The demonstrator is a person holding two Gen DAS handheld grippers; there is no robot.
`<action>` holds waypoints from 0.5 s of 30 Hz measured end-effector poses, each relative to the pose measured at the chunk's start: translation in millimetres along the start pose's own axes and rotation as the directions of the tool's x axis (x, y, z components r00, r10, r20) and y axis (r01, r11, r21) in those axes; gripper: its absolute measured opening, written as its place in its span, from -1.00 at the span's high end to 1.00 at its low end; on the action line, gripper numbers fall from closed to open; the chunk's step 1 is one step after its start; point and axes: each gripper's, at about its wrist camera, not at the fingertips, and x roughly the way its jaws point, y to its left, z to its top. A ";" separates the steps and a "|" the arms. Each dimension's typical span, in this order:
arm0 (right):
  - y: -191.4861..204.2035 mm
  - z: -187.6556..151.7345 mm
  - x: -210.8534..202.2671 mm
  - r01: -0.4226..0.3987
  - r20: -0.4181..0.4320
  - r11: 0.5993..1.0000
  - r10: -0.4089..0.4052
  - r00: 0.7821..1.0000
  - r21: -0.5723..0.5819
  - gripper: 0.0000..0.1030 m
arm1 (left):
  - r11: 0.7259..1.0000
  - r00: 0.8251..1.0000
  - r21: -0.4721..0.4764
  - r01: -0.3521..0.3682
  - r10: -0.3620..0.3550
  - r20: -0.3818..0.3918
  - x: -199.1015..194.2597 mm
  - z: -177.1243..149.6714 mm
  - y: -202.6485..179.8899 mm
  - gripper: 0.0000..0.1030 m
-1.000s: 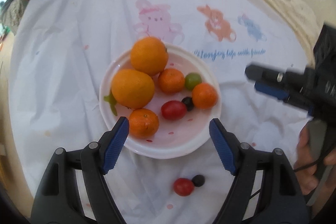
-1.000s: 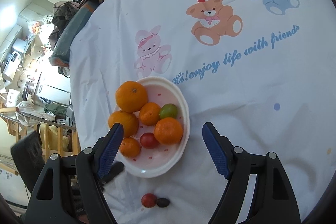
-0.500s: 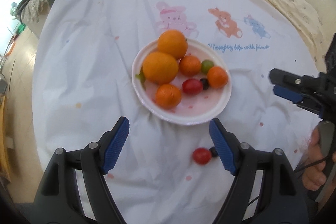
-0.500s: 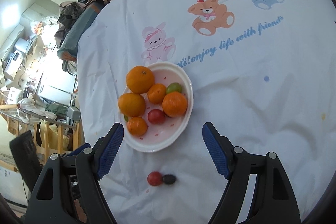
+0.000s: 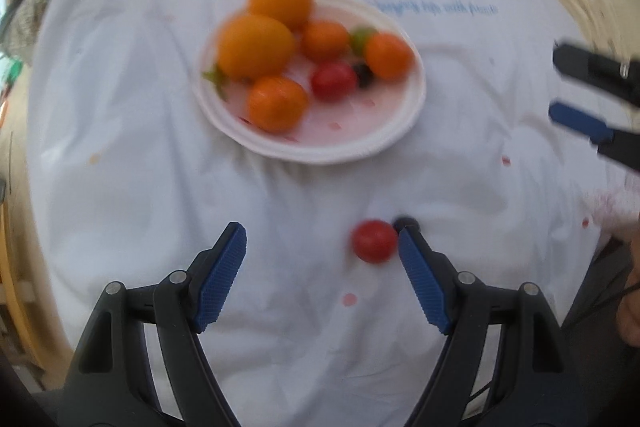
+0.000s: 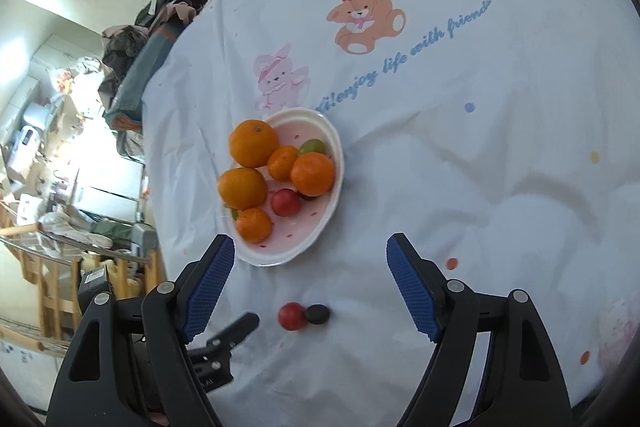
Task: Organize fruits
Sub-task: 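Grasp the last red tomato with the left gripper while the right gripper grasps the dark plum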
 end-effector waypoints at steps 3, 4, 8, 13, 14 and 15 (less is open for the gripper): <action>-2.8 -1.1 -1.0 0.012 -0.001 1.000 -0.012 1.000 -0.011 -0.58 | 0.996 0.999 0.083 -0.006 0.010 -0.046 16.8 -5.2 -16.7 -0.45; -5.2 -1.1 -0.9 0.015 -0.004 1.000 -0.015 1.000 -0.007 -0.58 | 0.995 0.998 0.099 -0.001 0.007 -0.056 20.3 -6.3 -19.9 -0.35; -12.5 -1.1 -1.8 0.015 -0.009 1.000 -0.015 1.000 0.012 -0.58 | 0.993 0.997 0.112 0.020 -0.011 -0.081 31.3 -4.7 -25.9 -0.01; -13.4 -1.0 -1.0 0.009 -0.016 1.000 -0.009 1.000 0.011 -0.58 | 0.987 0.997 0.153 0.052 -0.042 -0.067 33.4 -0.3 -32.2 0.19; -13.3 -1.2 -0.6 0.008 -0.018 1.000 -0.008 1.000 0.011 -0.58 | 0.985 0.997 0.164 0.055 -0.046 -0.062 32.8 0.9 -33.7 0.42; -13.0 -1.2 -0.3 0.010 -0.018 1.000 -0.009 1.000 0.010 -0.58 | 0.983 0.997 0.173 0.061 -0.051 -0.063 32.3 0.9 -35.0 0.46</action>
